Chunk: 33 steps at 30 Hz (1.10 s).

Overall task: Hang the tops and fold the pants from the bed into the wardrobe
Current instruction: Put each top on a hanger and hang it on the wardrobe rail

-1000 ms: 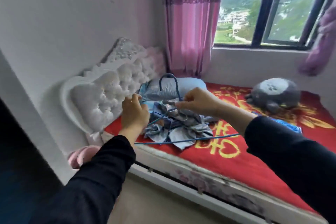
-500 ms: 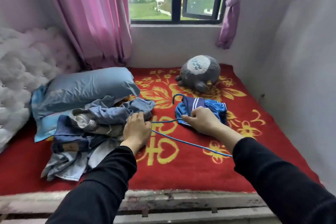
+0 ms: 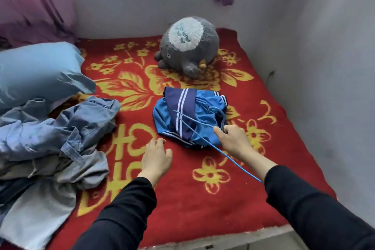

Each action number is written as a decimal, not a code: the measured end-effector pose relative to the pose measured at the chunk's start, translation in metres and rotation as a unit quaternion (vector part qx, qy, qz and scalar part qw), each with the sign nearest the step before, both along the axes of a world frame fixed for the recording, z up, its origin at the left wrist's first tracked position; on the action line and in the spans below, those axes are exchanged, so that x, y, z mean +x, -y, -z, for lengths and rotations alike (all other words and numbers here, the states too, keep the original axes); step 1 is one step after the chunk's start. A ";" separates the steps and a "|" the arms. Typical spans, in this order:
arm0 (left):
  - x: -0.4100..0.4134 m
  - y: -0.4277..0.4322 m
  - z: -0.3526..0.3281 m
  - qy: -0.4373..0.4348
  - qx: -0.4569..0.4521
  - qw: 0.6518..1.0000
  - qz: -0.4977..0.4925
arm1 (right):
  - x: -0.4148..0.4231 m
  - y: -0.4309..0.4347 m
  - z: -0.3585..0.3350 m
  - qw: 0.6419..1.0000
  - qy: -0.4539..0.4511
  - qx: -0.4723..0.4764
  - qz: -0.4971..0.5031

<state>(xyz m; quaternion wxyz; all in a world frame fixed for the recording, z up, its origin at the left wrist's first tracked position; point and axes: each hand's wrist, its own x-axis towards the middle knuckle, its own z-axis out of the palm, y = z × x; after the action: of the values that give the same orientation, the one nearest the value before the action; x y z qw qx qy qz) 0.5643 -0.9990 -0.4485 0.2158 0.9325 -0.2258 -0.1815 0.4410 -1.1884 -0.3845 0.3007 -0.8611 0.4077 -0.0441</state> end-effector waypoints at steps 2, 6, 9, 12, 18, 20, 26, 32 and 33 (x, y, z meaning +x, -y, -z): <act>0.007 0.026 0.028 -0.027 0.018 0.999 -0.007 | 0.011 0.033 0.022 1.000 -0.006 -0.004 -0.003; 0.025 0.067 0.082 -0.061 0.050 0.997 -0.017 | 0.031 0.079 0.064 1.000 0.008 -0.012 0.002; 0.040 0.090 0.126 -0.062 0.070 0.996 -0.011 | 0.042 0.103 0.092 0.999 0.020 -0.035 0.013; 0.054 0.110 0.175 -0.103 0.063 0.992 -0.036 | 0.049 0.116 0.119 0.997 0.036 -0.068 0.022; 0.069 0.159 0.236 -0.368 -0.194 0.835 -0.359 | 0.051 0.121 0.167 0.993 0.075 -0.084 0.026; 0.077 0.168 0.244 -0.403 -0.260 0.765 -0.429 | 0.051 0.120 0.175 0.993 0.074 -0.080 0.034; 0.101 0.169 0.216 -0.395 -0.298 0.770 -0.403 | 0.051 0.104 0.171 0.995 0.089 -0.026 0.023; 0.108 0.162 0.081 -0.358 -0.276 0.860 -0.234 | 0.062 0.081 0.126 0.989 0.107 0.094 0.031; 0.109 0.162 0.054 -0.359 -0.277 0.863 -0.221 | 0.064 0.075 0.112 0.981 0.121 0.148 0.023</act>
<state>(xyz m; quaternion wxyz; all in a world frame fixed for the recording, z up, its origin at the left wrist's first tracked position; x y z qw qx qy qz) 0.6737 -1.1611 -0.5022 0.5659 0.7298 0.0388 -0.3816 0.5050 -1.2634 -0.4966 0.4708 -0.7856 0.3902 -0.0943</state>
